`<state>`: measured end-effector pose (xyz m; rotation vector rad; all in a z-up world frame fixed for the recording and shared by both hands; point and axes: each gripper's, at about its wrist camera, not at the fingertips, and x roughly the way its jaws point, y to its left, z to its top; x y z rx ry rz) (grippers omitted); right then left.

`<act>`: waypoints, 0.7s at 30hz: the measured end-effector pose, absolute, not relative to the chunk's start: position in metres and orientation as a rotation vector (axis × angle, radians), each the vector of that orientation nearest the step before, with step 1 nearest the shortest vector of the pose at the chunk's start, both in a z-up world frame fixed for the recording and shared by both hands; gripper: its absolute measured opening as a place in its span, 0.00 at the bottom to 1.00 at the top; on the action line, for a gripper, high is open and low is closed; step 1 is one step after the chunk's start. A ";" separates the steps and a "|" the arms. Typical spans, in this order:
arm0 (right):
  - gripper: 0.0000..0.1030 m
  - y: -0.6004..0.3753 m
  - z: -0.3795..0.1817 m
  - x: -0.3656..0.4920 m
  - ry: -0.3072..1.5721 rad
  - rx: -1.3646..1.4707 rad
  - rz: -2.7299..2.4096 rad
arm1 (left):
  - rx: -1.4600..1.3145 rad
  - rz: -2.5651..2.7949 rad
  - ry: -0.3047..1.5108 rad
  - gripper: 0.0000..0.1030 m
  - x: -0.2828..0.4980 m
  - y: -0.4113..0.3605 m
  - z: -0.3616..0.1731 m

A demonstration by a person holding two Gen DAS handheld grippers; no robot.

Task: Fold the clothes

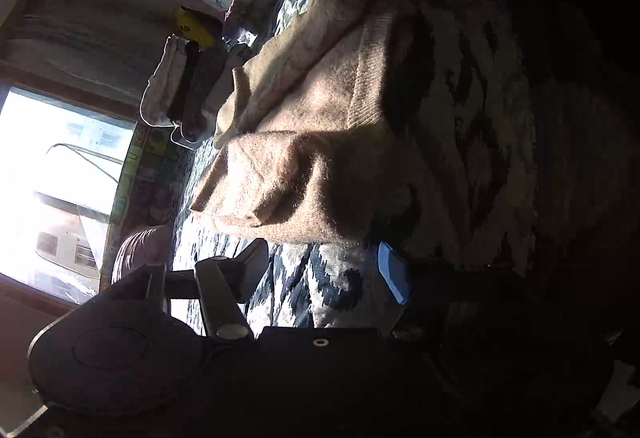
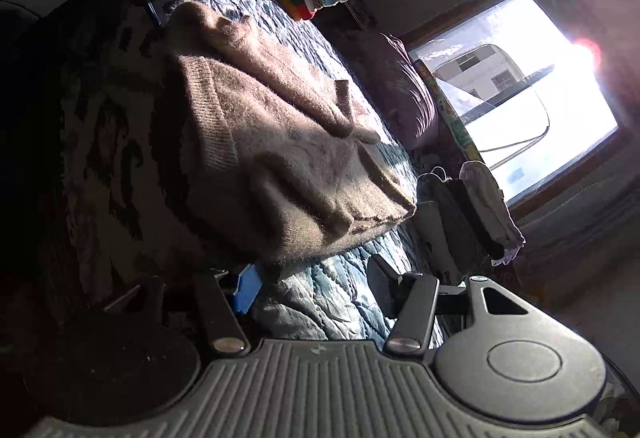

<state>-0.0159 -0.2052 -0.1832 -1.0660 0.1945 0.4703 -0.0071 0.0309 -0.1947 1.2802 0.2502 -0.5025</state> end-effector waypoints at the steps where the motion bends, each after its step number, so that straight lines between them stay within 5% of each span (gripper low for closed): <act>1: 0.55 -0.205 -0.186 -0.018 0.169 -1.082 0.480 | 1.264 -0.496 0.221 0.61 -0.007 0.032 -0.193; 21: 0.57 -0.207 -0.205 -0.018 -0.099 -1.176 0.489 | 1.286 -0.485 -0.109 0.61 0.006 0.031 -0.207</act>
